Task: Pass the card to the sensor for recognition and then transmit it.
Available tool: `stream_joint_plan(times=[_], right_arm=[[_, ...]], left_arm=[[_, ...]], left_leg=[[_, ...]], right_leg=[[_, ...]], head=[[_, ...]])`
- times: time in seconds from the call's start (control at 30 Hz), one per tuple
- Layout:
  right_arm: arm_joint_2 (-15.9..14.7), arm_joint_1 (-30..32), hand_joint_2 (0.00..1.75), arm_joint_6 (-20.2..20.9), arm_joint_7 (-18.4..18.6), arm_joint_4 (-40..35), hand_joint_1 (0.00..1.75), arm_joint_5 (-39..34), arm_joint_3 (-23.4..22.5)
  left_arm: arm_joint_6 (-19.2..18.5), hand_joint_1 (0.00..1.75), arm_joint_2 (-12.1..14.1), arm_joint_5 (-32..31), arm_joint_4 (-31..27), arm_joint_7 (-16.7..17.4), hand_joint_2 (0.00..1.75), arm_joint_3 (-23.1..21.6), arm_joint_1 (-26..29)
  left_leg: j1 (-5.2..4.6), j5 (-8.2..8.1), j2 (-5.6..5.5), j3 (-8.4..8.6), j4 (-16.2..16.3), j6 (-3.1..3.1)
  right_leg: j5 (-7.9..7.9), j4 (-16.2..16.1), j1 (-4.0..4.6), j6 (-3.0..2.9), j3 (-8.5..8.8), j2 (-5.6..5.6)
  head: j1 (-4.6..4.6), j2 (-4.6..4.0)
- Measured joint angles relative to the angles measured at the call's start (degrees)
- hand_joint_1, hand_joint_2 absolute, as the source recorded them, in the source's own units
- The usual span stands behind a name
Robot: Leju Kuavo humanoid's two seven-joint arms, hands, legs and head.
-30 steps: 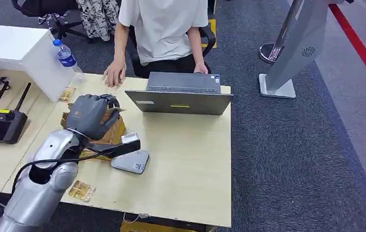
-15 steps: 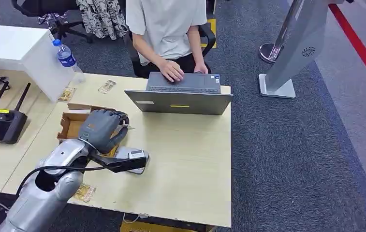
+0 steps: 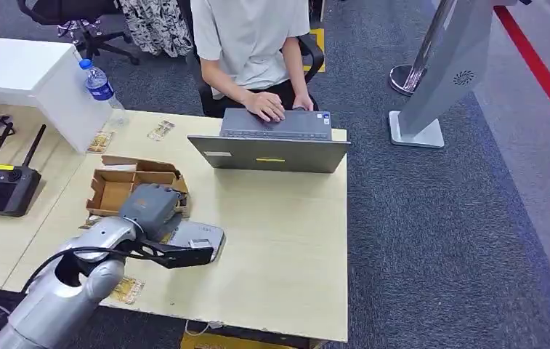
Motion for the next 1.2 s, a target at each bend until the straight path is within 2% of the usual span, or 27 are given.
stream_joint_plan(times=[0.27,0.43,0.53,0.8,0.93,1.03,1.1,1.2], right_arm=[[0.0,-0.09,1.75,0.35,1.51,0.0,0.0,0.35,0.0],[0.0,-0.04,1.75,0.79,1.57,0.0,0.0,1.05,0.0],[0.0,-0.03,1.75,0.79,1.23,0.0,0.0,1.11,0.0],[0.02,-0.26,1.75,0.26,-0.68,0.0,0.0,1.22,0.0],[0.02,-0.32,1.75,0.5,-0.13,0.02,0.0,1.9,0.0],[0.04,-0.28,1.75,0.7,0.09,0.02,0.0,1.77,0.0],[0.07,-0.25,1.75,0.7,0.09,0.02,0.0,1.64,0.0],[0.09,-0.13,1.75,0.09,-1.68,0.02,0.0,1.18,0.0]], left_arm=[[-0.15,1.75,0.5,0.98,2.25,-0.39,1.75,-1.38,0.12],[0.46,1.75,0.44,1.77,3.85,-2.52,1.75,-2.49,1.13],[1.11,1.75,0.44,1.66,4.28,-3.56,1.75,-3.41,1.71],[1.42,1.75,0.17,1.33,4.66,-3.76,1.75,-4.94,1.32],[1.16,1.75,0.07,1.55,5.13,-3.76,1.75,-5.35,1.34],[4.75,1.75,-0.13,1.81,5.7,-4.04,1.75,-5.42,1.45],[9.61,1.75,-0.55,2.1,5.45,-3.83,1.75,-5.42,1.13],[11.67,1.75,-1.01,0.99,3.26,-2.1,1.75,-4.96,0.19]], left_leg=[[0.0,0.0,-0.01,0.0,0.0,0.0],[0.0,0.0,-0.01,0.0,0.0,0.0],[0.0,0.0,-0.01,0.0,0.0,0.0],[0.0,0.0,-0.01,0.0,0.0,0.0],[0.0,0.0,-0.01,0.0,0.0,0.0],[0.0,0.0,-0.02,-0.01,0.0,0.0],[0.0,0.0,-0.03,-0.01,0.0,0.0],[0.0,0.01,-0.04,-0.02,0.0,0.0]], right_leg=[[0.0,0.0,0.0,0.0,0.01,-0.01],[0.0,0.0,0.0,0.0,0.0,-0.01],[0.0,0.0,0.0,0.0,0.0,-0.01],[0.0,0.0,0.0,0.0,0.01,-0.02],[0.0,0.0,0.0,0.0,0.01,-0.01],[0.0,0.0,0.0,0.0,-0.01,-0.02],[0.0,0.0,0.0,0.0,0.0,-0.03],[0.0,0.0,0.0,0.0,0.01,-0.04]], head=[[0.0,0.0],[0.0,0.0],[0.0,0.0],[0.0,0.0],[0.0,0.0],[0.02,0.0],[0.0,0.0],[0.0,0.0]])
